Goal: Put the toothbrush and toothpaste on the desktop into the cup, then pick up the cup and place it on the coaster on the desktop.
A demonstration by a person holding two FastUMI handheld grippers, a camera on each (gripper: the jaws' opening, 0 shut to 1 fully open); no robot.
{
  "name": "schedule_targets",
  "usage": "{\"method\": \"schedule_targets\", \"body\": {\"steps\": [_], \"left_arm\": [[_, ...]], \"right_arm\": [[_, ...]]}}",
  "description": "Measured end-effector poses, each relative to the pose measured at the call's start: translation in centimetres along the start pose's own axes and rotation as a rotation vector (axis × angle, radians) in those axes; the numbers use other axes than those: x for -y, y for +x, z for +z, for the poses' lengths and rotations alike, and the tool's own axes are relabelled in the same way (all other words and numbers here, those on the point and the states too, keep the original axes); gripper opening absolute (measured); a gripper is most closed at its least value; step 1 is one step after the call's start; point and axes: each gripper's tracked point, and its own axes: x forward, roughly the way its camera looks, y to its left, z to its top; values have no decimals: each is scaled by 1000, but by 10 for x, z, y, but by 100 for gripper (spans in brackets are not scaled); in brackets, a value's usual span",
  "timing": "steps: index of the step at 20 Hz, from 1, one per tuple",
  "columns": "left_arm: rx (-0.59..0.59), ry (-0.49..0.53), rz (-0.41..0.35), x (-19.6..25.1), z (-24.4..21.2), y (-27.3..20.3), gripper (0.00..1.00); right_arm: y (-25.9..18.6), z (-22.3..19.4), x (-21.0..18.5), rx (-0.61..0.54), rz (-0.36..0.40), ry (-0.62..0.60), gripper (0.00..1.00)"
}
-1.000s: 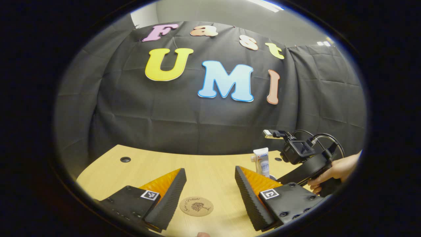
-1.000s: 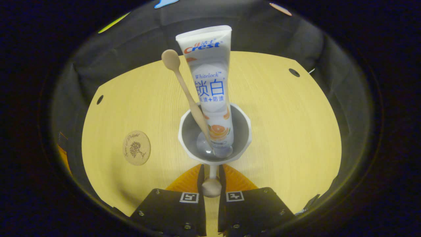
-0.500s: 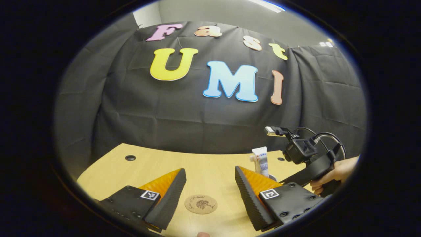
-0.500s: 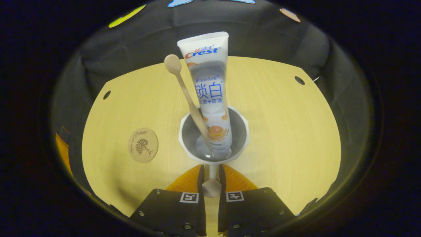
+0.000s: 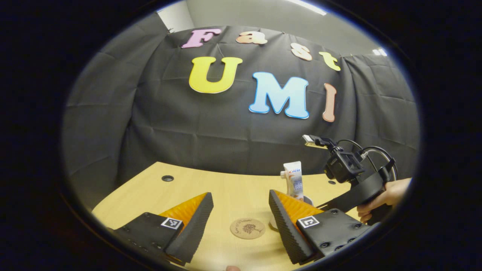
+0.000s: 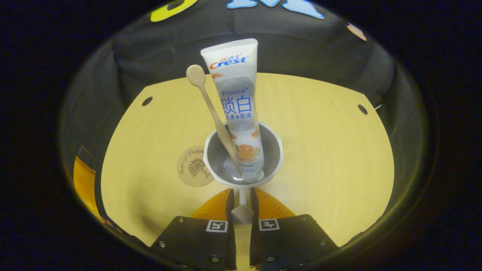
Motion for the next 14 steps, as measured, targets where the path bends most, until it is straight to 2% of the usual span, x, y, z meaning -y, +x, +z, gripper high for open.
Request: {"method": "schedule_targets", "body": {"steps": [8,14], "left_arm": [[6,-11,59,-39,4,-19,95],[10,-9,82,-58,4,-26,95]], "right_arm": [[-3,6,20,-7,31,-112,15],[-5,8,23,-20,39,-135,15]]}}
